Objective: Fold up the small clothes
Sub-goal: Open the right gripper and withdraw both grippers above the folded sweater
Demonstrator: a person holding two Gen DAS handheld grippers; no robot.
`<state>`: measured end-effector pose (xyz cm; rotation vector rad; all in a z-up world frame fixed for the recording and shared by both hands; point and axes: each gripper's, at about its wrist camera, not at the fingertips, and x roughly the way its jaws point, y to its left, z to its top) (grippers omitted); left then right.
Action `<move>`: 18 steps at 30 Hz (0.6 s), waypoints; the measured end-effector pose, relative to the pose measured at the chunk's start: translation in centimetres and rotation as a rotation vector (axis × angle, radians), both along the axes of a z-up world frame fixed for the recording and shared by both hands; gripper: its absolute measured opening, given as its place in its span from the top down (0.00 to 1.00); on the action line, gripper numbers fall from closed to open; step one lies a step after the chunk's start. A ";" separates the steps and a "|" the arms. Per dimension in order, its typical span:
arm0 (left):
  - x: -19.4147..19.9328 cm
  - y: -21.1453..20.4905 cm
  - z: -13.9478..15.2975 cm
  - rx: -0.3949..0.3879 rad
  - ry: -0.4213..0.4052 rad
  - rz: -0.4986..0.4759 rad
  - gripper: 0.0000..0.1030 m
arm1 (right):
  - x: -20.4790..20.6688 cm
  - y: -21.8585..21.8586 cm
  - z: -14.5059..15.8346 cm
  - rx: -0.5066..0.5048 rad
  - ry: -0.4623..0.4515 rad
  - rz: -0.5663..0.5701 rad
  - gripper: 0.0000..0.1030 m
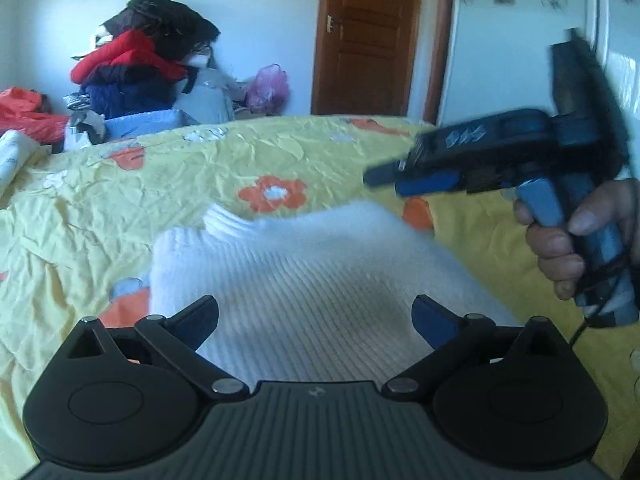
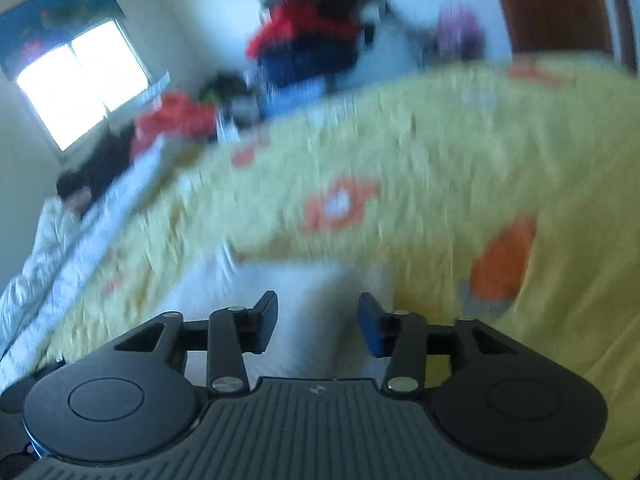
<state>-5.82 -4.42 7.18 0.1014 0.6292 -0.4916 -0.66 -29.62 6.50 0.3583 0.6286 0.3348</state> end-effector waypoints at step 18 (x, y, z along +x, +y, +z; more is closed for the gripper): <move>3.6 -1.6 -3.1 0.082 0.037 0.037 0.00 | 3.6 5.4 -5.4 -0.175 0.034 0.105 0.45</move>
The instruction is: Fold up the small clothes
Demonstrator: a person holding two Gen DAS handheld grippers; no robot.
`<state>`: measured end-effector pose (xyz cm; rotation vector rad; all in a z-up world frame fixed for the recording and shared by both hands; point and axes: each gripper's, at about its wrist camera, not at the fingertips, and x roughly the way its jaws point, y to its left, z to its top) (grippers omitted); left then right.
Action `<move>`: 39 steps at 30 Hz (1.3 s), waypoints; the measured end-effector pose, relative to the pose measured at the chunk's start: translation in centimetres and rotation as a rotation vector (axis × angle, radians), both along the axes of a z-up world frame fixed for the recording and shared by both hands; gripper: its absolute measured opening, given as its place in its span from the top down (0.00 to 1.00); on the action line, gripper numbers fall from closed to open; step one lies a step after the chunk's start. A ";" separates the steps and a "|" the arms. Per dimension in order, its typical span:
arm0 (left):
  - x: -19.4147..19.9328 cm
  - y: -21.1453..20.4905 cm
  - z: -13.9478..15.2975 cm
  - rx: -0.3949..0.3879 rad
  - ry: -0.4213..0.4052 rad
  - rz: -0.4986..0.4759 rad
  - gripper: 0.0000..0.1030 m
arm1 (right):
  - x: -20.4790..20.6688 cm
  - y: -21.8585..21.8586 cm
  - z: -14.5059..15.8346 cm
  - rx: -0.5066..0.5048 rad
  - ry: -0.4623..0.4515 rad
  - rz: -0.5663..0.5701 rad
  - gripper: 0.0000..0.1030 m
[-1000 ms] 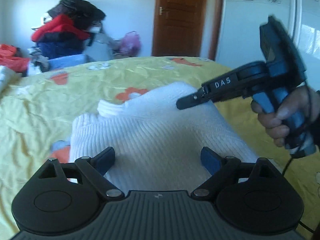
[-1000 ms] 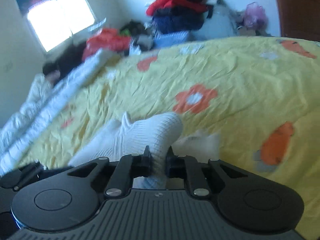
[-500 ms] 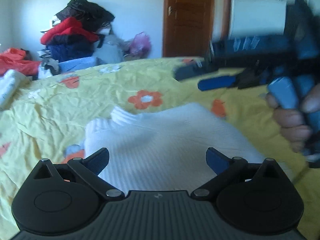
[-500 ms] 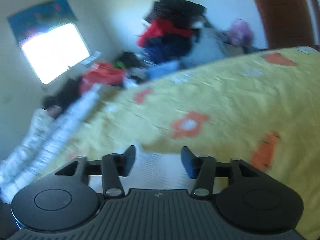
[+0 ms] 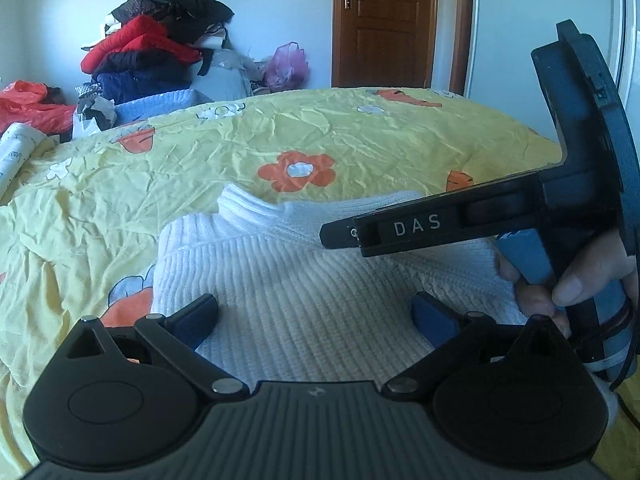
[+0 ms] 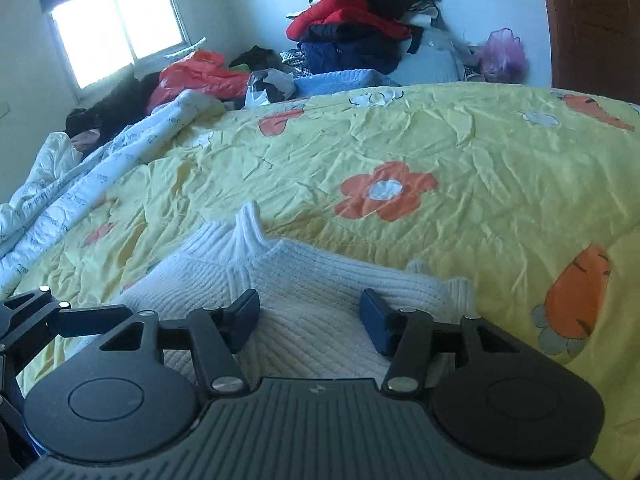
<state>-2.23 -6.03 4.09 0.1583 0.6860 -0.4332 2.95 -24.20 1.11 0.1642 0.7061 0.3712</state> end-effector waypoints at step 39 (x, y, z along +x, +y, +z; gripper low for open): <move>-1.7 12.5 0.6 -0.447 0.203 0.157 0.00 | -7.8 -7.8 2.2 0.228 0.057 -0.128 0.01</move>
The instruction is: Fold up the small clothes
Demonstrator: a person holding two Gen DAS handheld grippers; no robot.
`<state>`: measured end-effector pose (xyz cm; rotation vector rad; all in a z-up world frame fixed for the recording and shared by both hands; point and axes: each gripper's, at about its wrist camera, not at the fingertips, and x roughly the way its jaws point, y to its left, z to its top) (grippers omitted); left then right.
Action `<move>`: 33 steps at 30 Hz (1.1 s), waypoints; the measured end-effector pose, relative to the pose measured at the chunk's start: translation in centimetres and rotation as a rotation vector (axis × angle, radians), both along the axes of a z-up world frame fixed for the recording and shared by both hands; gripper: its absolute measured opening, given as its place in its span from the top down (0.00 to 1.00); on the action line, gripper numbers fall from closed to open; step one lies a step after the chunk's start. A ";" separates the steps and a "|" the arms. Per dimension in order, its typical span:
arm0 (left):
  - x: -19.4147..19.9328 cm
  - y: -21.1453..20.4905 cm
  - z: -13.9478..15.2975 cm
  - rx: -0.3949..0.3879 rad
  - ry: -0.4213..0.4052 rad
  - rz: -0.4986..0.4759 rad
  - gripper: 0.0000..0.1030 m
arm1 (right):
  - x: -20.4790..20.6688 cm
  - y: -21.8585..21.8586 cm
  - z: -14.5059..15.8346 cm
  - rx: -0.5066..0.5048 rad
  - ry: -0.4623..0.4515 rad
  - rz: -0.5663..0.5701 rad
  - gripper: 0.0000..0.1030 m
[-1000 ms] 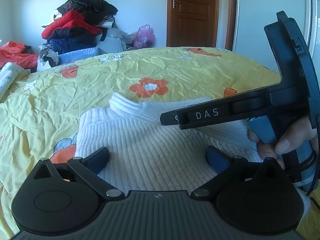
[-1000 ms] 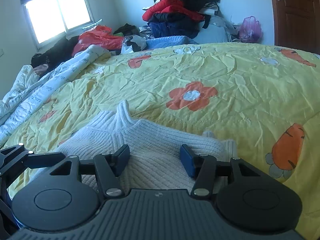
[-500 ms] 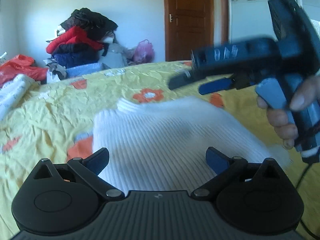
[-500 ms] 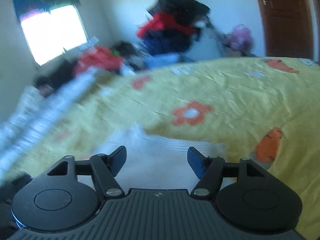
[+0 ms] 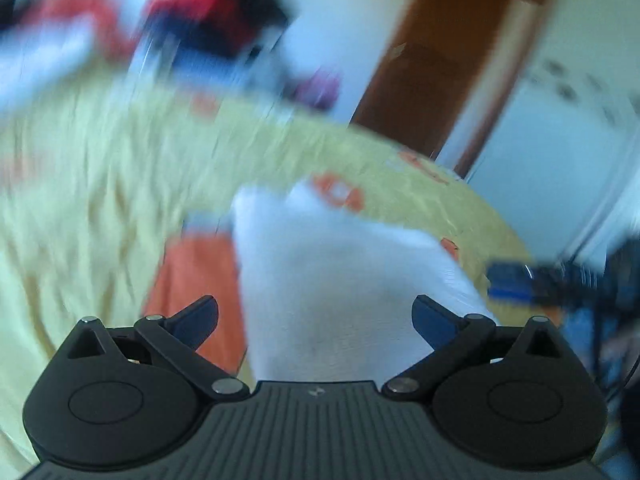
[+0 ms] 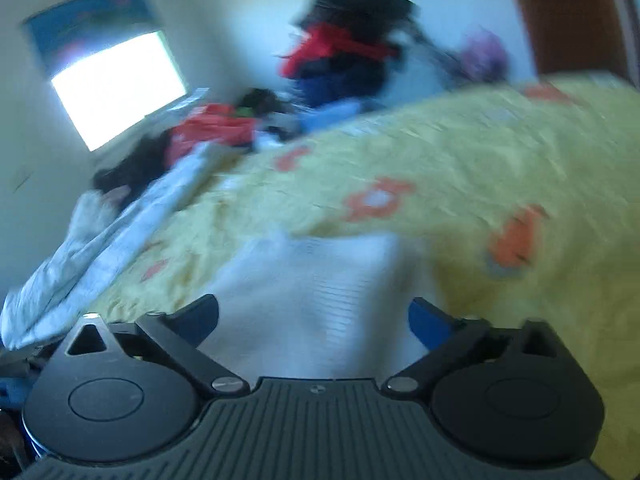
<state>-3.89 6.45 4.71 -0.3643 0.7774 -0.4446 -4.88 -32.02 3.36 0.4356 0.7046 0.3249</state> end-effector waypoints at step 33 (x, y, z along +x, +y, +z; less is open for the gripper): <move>-1.6 0.9 -3.5 -0.116 0.175 -0.009 0.05 | -0.9 2.4 -3.6 0.197 0.173 0.237 0.26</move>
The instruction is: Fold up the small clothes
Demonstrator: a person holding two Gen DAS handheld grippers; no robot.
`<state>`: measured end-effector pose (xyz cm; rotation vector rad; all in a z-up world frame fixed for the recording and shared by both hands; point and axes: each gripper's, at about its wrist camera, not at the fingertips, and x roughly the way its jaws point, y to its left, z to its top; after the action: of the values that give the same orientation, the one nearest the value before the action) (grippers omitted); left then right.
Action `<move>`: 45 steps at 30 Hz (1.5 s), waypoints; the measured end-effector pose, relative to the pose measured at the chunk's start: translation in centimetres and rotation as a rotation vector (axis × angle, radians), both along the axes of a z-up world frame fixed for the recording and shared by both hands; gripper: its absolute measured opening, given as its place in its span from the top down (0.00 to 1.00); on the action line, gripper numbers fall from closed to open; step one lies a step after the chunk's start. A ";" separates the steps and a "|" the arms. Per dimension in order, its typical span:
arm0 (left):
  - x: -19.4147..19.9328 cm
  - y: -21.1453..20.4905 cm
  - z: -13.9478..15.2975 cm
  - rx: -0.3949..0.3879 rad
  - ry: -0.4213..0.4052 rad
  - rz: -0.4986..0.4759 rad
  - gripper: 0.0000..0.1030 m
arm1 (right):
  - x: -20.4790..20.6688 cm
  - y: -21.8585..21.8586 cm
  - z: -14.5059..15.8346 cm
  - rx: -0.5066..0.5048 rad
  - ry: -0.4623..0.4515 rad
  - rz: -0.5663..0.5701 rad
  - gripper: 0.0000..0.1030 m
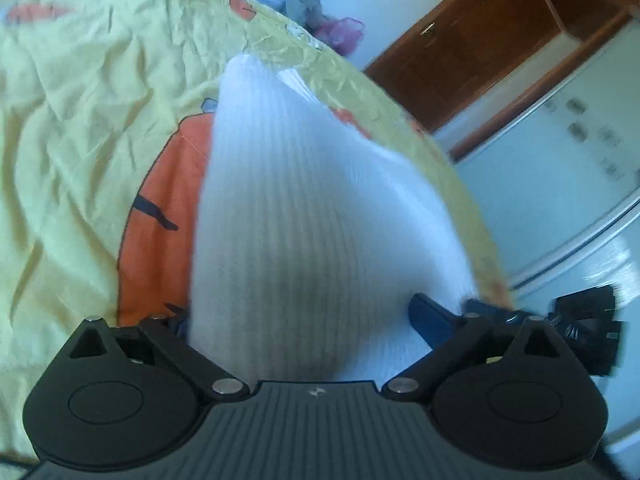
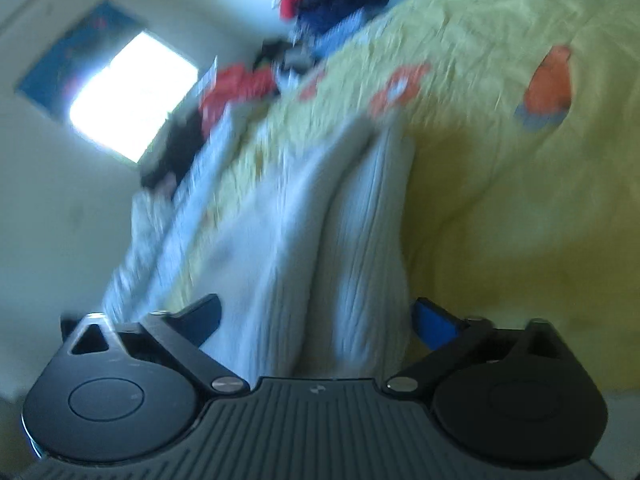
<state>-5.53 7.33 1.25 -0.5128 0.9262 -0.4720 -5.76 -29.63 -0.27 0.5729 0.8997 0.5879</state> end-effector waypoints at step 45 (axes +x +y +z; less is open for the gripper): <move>-11.3 -6.8 3.0 0.595 -0.491 0.084 0.01 | -10.3 6.5 0.0 -0.600 -0.246 -0.203 0.04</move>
<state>-16.86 0.57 4.21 0.1096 0.5265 -0.2088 -16.03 -23.09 -0.23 0.0431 0.7249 0.1771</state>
